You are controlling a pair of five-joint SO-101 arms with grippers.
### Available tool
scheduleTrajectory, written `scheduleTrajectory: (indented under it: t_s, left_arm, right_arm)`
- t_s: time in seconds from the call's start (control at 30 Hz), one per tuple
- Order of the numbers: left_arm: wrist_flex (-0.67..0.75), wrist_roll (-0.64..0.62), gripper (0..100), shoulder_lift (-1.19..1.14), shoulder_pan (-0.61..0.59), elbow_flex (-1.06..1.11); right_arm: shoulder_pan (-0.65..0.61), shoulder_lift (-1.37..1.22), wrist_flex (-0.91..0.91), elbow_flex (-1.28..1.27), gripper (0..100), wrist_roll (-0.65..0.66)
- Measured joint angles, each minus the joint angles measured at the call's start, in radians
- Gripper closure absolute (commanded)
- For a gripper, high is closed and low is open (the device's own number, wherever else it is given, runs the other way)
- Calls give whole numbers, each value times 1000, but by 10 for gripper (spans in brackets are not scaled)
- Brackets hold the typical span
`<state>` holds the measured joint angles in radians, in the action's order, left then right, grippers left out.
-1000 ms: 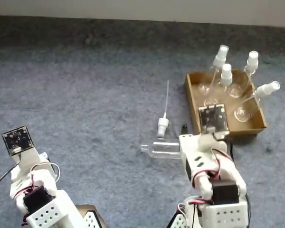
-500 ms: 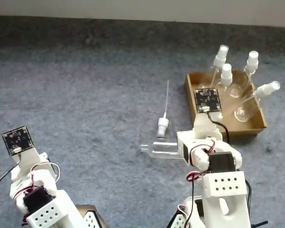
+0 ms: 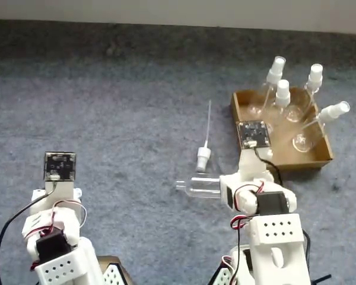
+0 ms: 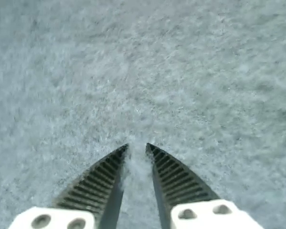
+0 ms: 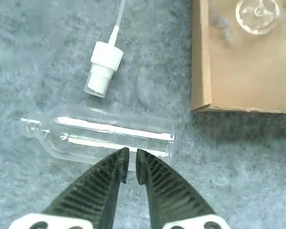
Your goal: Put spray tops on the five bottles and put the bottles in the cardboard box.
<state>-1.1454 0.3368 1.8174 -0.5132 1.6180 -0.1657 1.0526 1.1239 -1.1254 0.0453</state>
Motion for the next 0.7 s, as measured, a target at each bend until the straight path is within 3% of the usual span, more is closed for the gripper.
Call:
scheduleTrajectory:
  t_s: [0.3,0.5,0.7]
  left_arm:
    - [-104,170,992,6,84,-206]
    - [-127,198,992,5,160,-276]
    - [-127,198,992,-256,244,-413]
  right_arm:
    - [52,0,-112,-101,994,0]
    - [144,8,-221,-176,994,-3]
    - [152,5,-232,-181,994,-3]
